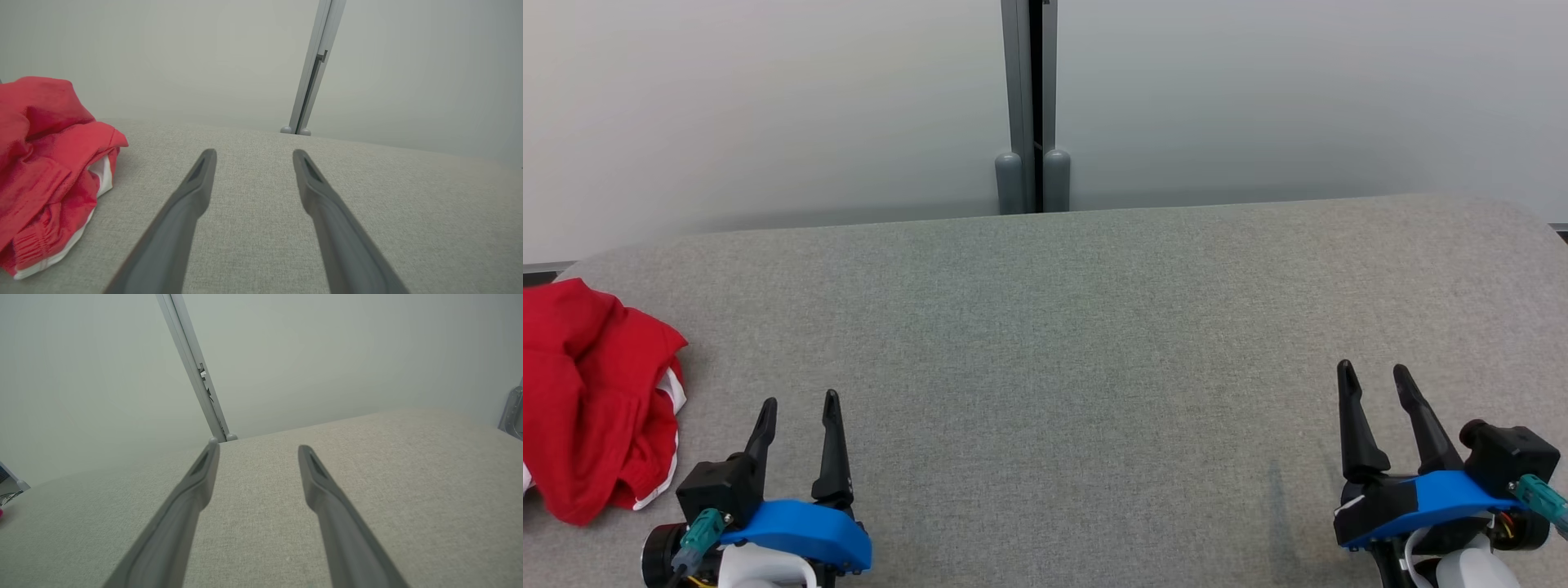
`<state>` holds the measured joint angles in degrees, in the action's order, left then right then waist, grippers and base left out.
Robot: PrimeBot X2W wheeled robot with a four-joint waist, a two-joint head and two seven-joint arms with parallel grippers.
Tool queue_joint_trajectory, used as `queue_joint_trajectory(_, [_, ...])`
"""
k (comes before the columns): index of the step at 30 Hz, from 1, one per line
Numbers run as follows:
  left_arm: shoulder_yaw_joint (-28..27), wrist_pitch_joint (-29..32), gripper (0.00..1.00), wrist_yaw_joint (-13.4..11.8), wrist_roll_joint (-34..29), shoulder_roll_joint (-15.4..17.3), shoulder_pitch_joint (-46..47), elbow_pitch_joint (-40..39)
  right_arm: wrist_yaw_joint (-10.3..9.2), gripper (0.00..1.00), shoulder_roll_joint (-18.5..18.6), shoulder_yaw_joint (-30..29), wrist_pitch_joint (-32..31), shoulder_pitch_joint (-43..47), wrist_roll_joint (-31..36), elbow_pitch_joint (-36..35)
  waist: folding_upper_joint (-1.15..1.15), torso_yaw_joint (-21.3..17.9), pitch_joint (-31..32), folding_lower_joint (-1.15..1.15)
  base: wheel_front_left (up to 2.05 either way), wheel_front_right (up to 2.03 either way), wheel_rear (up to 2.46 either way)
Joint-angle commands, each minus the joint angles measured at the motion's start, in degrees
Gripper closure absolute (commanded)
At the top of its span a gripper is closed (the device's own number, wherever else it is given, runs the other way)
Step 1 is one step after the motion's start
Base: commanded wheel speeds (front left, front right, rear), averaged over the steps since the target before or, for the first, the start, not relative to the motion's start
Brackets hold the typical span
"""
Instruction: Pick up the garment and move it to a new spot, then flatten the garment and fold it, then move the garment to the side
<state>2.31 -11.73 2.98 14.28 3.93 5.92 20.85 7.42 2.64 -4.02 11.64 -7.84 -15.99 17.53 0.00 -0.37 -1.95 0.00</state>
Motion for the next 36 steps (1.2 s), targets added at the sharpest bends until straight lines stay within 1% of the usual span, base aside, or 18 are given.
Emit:
queue_joint_trajectory(1, [0.2,-0.4,0.0,-0.4,-1.1,0.4,0.4,-0.2,0.1,0.0,0.3,-0.1,0.5,-0.7,1.0,-0.6,0.0,0.0,0.0,0.0,0.0,0.0,0.0])
queue_joint_trajectory(12, [1.3,-1.7,0.0,-1.1,-6.3,0.6,-0.1,-0.4,0.07,0.0,0.3,-0.4,1.9,-0.3,6.2,-2.3,0.0,0.1,0.4,0.0,0.0,0.0,0.0])
queue_joint_trajectory(23, [1.6,-2.8,0.0,-1.7,-10.4,0.4,-0.7,1.4,0.07,0.0,0.4,-0.7,2.9,0.4,11.3,1.6,0.0,0.2,0.0,0.0,0.0,0.0,0.0])
queue_joint_trajectory(29, [1.7,-3.5,0.0,-2.0,-12.7,0.3,-0.7,1.6,0.07,0.0,0.4,-0.7,3.6,-0.2,13.6,2.2,0.0,0.2,-0.1,0.0,0.0,0.0,0.0])
queue_joint_trajectory(32, [1.6,-3.6,0.0,-1.9,-13.0,0.2,-0.5,1.7,0.07,0.0,0.4,-0.5,3.7,-0.4,13.8,1.9,0.0,0.4,-0.1,0.0,0.0,0.0,0.0])
queue_joint_trajectory(36, [1.6,-3.6,0.0,-1.8,-12.9,0.1,-0.5,1.9,0.07,0.0,0.4,0.4,3.6,-0.2,13.5,1.9,0.0,1.7,-0.3,0.0,0.0,0.0,0.0])
